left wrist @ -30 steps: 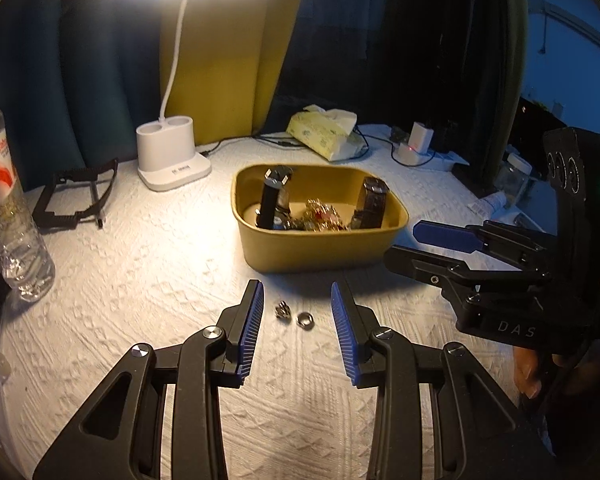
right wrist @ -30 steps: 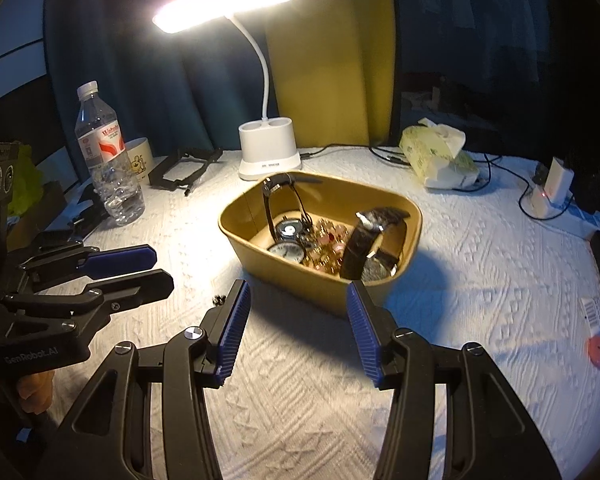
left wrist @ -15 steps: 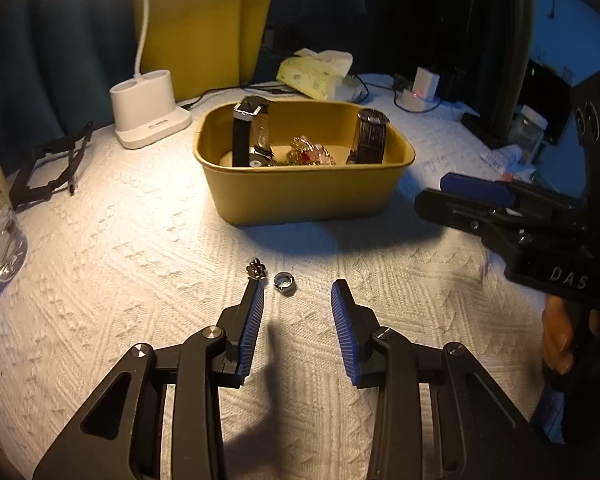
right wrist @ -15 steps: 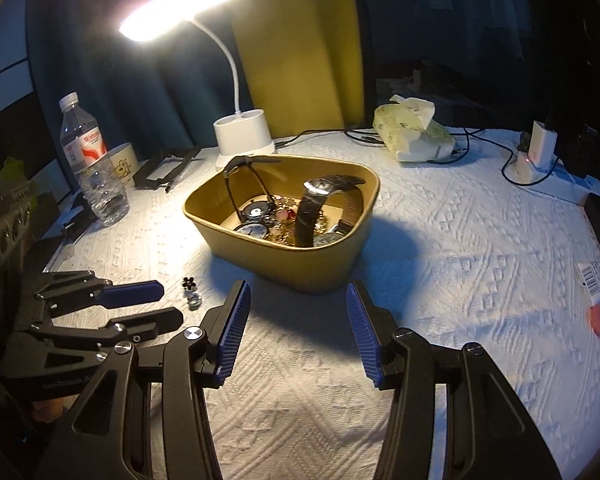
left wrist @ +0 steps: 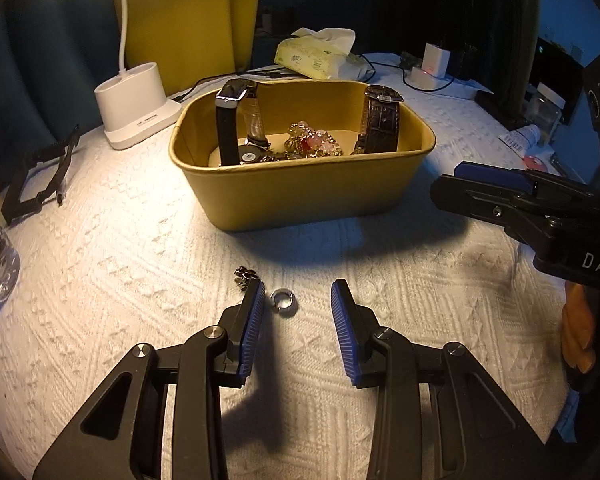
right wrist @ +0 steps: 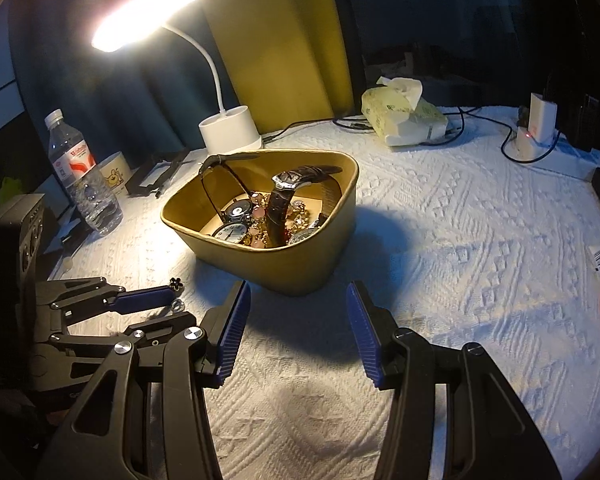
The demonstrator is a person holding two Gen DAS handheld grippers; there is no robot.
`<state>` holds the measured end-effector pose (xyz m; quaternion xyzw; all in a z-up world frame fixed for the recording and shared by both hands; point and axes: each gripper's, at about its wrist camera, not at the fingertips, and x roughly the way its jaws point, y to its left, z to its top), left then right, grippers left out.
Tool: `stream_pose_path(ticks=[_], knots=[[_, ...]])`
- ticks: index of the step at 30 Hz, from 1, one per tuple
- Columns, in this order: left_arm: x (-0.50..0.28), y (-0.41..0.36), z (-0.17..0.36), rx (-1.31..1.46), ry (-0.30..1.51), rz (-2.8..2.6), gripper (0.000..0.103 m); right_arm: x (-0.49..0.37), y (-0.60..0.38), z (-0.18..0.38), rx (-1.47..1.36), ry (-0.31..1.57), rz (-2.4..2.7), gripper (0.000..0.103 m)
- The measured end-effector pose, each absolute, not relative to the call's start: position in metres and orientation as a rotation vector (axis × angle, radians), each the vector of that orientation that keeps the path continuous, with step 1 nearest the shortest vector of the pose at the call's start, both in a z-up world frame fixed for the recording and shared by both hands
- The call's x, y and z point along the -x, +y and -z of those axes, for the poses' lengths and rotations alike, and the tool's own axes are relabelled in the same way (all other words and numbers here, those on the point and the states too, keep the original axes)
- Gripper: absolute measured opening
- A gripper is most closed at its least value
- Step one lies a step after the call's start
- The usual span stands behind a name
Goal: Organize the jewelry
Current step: 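Lower the left tool onto the silver ring and close on it, then close the right tool on the dark flower ring while the left tool holds the silver ring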
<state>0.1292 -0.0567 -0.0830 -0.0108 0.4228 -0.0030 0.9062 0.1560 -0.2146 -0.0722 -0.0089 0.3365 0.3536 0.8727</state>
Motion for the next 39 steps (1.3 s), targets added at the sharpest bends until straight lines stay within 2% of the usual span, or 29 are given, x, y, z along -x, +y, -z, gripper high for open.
stream_pose_path(ticks=[2, 3, 5, 17, 39], knots=[[-0.131, -0.057, 0.083, 0.016, 0.872, 0.006, 0.026, -0.158, -0.214, 0.073, 0.014, 0.711, -0.74, 0.05], [-0.131, -0.057, 0.082, 0.018, 0.872, 0.01, 0.019, -0.158, -0.215, 0.074, 0.012, 0.713, -0.74, 0.05], [-0.13, -0.057, 0.082, 0.021, 0.87, 0.013, 0.015, -0.16, -0.215, 0.075, 0.007, 0.72, -0.736, 0.05], [-0.119, -0.053, 0.077, 0.04, 0.836, 0.031, 0.014, -0.154, -0.204, 0.072, 0.053, 0.709, -0.732, 0.05], [-0.086, 0.012, 0.062, 0.162, 0.717, -0.021, 0.015, -0.128, -0.14, 0.07, 0.172, 0.743, -0.787, 0.05]])
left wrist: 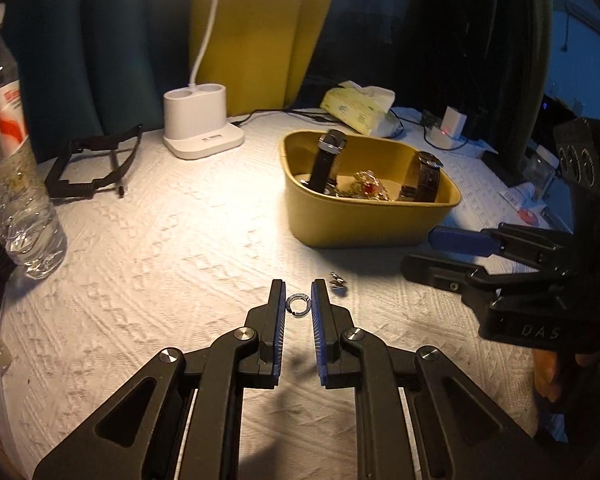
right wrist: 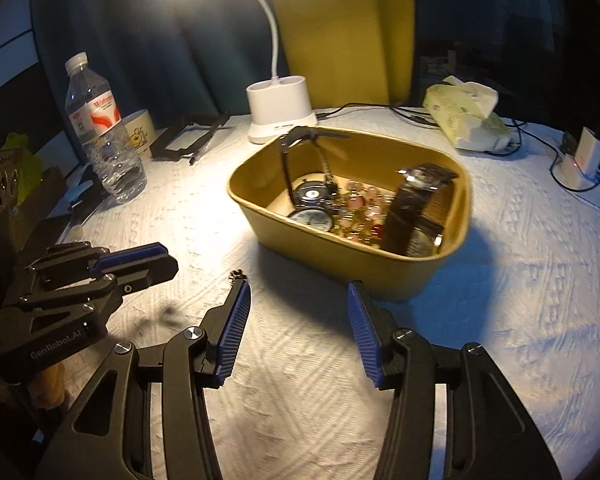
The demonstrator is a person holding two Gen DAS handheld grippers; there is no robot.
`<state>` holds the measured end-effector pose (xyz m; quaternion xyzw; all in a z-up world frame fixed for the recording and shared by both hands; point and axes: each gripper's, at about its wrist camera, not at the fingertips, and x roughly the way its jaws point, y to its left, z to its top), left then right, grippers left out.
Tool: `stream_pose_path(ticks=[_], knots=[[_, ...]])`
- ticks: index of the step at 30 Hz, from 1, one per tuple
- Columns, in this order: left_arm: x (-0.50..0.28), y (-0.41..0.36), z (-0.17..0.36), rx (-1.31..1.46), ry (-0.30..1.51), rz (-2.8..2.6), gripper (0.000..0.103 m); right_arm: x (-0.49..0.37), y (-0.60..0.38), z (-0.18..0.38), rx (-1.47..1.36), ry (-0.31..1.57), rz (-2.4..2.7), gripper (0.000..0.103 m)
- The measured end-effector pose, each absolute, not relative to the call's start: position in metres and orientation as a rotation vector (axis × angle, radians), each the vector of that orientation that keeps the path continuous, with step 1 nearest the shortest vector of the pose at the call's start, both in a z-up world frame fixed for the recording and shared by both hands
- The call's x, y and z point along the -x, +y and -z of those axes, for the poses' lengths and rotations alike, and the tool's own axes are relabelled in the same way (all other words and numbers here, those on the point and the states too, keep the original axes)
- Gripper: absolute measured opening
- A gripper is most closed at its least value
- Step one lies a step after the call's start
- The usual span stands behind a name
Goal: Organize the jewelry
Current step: 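Close the right tool on the dark flower ring while the left tool holds the silver ring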
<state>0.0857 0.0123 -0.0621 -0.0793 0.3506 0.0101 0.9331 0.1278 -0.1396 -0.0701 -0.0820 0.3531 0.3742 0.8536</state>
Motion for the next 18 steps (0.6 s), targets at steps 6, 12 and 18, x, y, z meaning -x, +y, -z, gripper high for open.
stream_pose_path(ticks=[6, 12, 18], knots=[[-0.081, 0.027, 0.058, 0.18, 0.7, -0.027, 0.014, -0.124, -0.123, 0.071, 0.2, 0.751, -0.797, 0.05], [-0.079, 0.04, 0.059, 0.208, 0.694, -0.034, 0.015, -0.125, -0.111, 0.075, 0.218, 0.768, -0.802, 0.05], [-0.079, 0.048, 0.063, 0.232, 0.695, -0.024, 0.015, -0.125, -0.098, 0.08, 0.232, 0.783, -0.822, 0.05]])
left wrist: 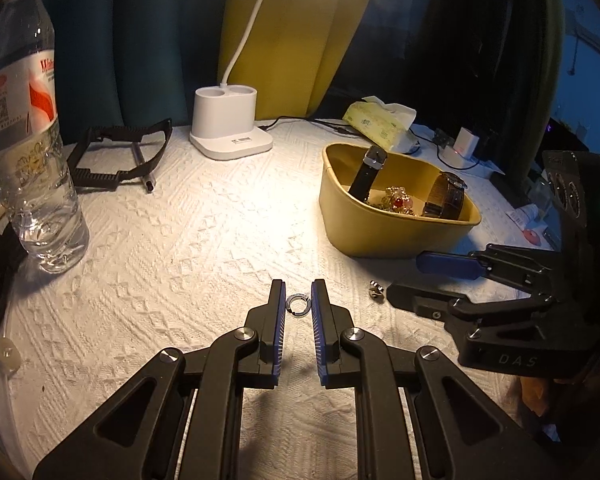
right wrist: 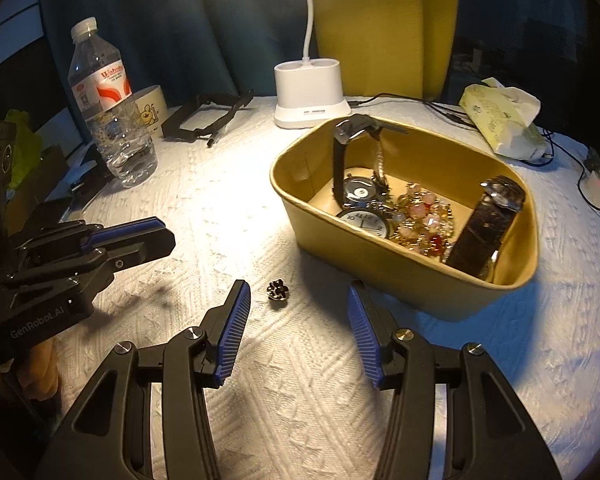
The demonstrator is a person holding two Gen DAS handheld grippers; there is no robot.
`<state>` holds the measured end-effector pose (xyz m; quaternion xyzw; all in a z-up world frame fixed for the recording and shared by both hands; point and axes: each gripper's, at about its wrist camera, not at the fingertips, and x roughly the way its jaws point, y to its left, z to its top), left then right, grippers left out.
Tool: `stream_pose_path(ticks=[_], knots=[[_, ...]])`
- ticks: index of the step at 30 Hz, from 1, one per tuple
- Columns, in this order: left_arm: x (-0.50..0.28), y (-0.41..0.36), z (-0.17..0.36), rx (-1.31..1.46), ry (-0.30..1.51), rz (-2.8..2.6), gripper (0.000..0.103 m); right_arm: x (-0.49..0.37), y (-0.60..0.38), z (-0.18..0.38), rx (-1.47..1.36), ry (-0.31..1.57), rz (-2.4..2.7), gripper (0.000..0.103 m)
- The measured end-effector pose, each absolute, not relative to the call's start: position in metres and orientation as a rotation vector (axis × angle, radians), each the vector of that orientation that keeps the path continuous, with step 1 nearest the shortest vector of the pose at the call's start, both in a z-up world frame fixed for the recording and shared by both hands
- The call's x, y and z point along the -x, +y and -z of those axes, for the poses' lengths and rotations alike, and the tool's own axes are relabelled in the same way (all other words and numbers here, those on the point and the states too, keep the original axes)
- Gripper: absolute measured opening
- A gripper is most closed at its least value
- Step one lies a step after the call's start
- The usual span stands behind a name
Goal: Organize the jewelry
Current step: 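Close the right tool on the dark flower ring while the left tool holds the silver ring, then carry both rings into the tan box and open both tools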
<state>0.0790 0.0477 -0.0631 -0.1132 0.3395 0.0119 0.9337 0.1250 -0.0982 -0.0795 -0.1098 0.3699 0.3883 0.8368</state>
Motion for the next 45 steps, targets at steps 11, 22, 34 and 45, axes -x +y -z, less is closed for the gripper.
stream_pose_path(ticks=[11, 22, 34, 45], knots=[[-0.082, 0.058, 0.068, 0.286, 0.707, 0.01, 0.015, -0.131, -0.085, 0.091, 0.271, 0.802, -0.791, 0.031], [-0.081, 0.055, 0.066, 0.269, 0.691, 0.008, 0.015, -0.13, -0.09, 0.086, 0.247, 0.784, -0.792, 0.013], [-0.075, 0.039, 0.052, 0.211, 0.668, 0.0, 0.015, -0.124, -0.112, 0.072, 0.2, 0.735, -0.786, 0.013], [-0.07, 0.016, 0.034, 0.147, 0.638, 0.003, 0.015, -0.117, -0.138, 0.055, 0.153, 0.671, -0.787, 0.013]])
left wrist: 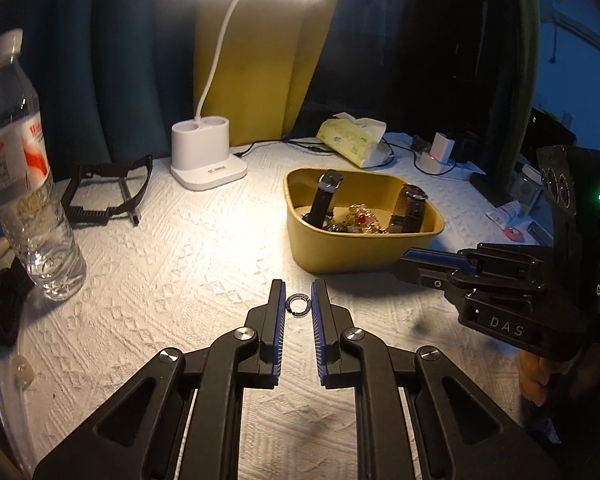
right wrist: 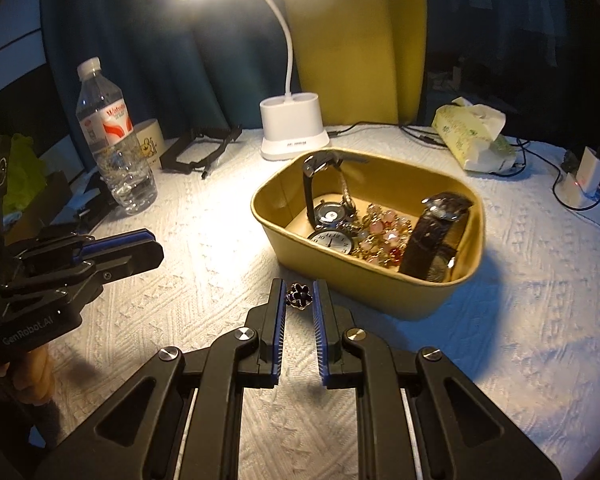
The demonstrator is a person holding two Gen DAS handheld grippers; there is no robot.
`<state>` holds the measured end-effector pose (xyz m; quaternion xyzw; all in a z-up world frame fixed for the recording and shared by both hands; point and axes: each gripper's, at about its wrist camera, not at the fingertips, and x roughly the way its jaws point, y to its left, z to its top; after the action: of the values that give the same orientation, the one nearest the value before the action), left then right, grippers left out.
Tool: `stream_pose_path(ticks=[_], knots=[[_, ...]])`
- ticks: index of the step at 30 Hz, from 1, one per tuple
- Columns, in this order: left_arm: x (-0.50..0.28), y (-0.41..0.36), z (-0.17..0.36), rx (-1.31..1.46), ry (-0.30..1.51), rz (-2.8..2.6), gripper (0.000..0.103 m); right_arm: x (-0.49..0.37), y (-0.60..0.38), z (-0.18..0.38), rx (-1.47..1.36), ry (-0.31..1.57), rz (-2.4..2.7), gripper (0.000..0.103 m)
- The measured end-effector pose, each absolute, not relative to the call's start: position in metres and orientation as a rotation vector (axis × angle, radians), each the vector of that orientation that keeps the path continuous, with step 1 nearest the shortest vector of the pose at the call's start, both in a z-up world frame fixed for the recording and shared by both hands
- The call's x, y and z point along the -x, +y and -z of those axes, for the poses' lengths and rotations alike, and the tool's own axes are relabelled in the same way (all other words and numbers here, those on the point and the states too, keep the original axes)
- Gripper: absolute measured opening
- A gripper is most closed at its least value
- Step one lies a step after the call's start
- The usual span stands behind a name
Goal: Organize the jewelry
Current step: 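Carry both rings into the tan box and open both tools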
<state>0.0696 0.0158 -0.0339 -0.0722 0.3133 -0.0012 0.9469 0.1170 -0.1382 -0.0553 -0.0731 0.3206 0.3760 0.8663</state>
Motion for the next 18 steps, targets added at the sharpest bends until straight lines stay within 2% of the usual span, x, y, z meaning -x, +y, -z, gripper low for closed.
stream_pose_path(ticks=[18], knots=[[-0.082, -0.022, 0.004, 0.042, 0.589, 0.012, 0.015, -0.123, -0.183, 0.029, 0.074, 0.574, -0.765, 0.013]])
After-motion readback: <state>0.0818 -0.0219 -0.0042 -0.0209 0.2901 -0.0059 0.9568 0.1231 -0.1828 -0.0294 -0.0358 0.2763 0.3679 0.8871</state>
